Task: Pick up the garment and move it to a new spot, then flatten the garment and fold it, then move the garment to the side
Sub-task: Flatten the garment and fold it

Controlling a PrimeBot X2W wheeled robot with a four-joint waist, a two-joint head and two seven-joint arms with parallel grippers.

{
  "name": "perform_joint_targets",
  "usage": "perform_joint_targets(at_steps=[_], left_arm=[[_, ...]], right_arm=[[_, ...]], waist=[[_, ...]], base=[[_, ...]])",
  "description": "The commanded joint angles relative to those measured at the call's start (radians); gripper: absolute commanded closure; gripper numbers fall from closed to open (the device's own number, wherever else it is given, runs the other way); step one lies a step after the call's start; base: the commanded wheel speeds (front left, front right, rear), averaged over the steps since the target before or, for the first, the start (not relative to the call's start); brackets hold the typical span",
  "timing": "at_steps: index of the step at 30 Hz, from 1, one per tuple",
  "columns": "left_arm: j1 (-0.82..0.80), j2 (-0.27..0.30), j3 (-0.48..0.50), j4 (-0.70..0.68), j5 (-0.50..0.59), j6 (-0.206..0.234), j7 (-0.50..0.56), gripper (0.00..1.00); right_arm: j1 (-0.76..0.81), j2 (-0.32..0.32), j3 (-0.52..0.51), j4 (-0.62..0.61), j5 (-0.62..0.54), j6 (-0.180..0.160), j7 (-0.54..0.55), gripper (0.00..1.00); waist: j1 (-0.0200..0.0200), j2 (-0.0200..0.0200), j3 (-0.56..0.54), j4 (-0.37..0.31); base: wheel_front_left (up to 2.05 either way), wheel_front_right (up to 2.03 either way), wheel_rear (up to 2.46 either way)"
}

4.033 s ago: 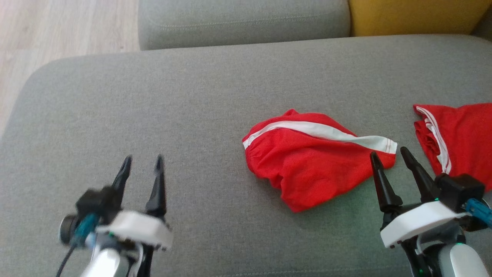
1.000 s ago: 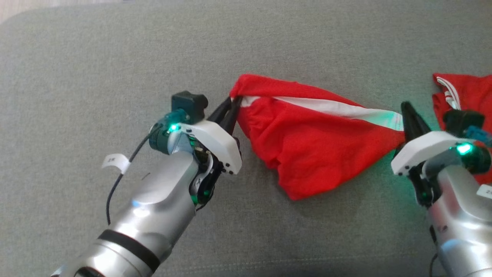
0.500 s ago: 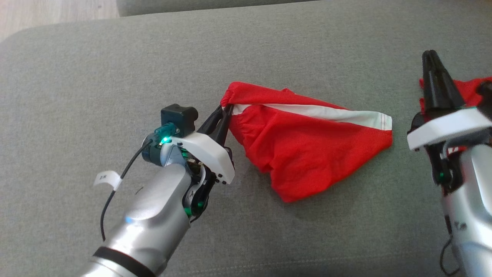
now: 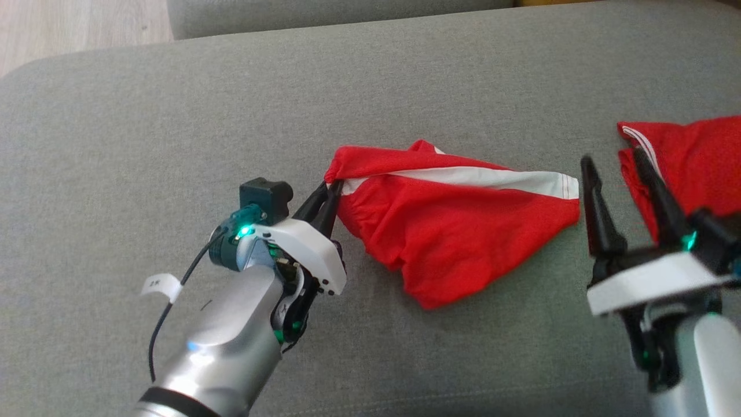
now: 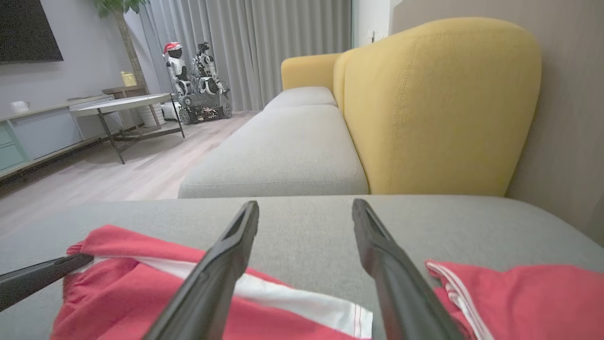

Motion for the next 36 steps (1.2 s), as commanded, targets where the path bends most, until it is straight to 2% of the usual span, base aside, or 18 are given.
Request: perform_joint_targets(at_steps=[1, 10, 24, 30, 36], left_arm=[[-0.025, 0.014, 0.041, -0.021, 0.008, -0.004, -0.013, 1.00], [-0.012, 0.009, 0.051, -0.004, 0.012, -0.009, -0.013, 1.00], [-0.018, 0.001, 0.055, 0.007, 0.021, -0.018, -0.013, 1.00], [-0.029, -0.001, 0.059, 0.007, 0.026, -0.019, -0.013, 1.00], [-0.048, -0.004, 0.057, 0.007, 0.033, -0.023, -0.013, 1.00]], right_arm=[[0.004, 0.005, 0.015, -0.059, -0.009, -0.001, 0.008, 0.00], [0.088, 0.041, 0.011, -0.144, -0.008, -0.001, 0.050, 0.00], [0.081, 0.049, 0.003, -0.131, 0.009, -0.001, 0.070, 0.00], [0.016, 0.022, 0.005, -0.053, 0.059, -0.001, 0.082, 0.00], [-0.125, -0.058, -0.013, 0.146, 0.113, -0.001, 0.113, 0.00]], waist=[[0.0000, 0.0000, -0.003, -0.001], [0.0000, 0.0000, -0.009, -0.009], [0.0000, 0.0000, -0.006, -0.004], [0.0000, 0.0000, 0.010, -0.008], [0.0000, 0.0000, 0.033, 0.000]], base=[[0.00, 0.00, 0.00], [0.00, 0.00, 0.00], [0.00, 0.00, 0.00], [0.00, 0.00, 0.00], [0.00, 0.00, 0.00]])
